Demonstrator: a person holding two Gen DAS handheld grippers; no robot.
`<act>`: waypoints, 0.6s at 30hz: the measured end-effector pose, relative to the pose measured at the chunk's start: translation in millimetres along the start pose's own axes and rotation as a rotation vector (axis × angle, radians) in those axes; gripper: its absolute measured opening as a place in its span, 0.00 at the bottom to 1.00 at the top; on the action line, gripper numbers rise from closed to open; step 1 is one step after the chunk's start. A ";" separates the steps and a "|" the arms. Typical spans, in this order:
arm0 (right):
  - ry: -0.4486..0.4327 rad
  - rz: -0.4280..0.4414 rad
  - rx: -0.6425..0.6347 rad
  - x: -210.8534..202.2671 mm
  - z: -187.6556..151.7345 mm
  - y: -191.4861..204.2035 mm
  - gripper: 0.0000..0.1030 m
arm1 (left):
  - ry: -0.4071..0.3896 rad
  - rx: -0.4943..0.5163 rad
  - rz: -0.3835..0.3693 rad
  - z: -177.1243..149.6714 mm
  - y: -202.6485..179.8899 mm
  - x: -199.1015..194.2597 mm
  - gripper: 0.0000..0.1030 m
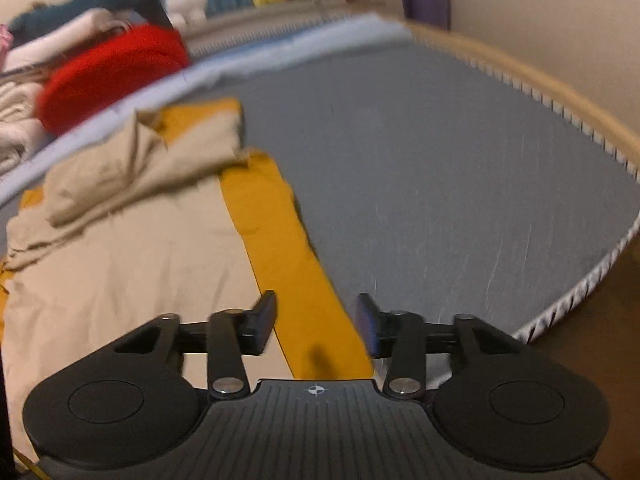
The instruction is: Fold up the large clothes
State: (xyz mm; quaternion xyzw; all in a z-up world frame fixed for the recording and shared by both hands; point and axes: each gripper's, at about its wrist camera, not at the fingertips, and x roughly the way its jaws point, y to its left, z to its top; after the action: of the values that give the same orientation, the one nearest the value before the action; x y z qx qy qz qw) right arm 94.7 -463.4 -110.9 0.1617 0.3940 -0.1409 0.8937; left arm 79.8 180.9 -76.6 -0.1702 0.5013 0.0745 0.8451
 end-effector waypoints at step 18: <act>0.154 -0.048 0.041 39.5 -22.9 -17.9 0.10 | 0.028 0.149 0.060 -8.7 -10.0 17.6 0.01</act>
State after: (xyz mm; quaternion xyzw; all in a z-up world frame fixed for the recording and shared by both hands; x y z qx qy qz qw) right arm 98.5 -475.4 -158.3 0.1807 0.4623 -0.1575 0.8537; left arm 84.1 167.7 -93.6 -0.0927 0.5221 0.0600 0.8457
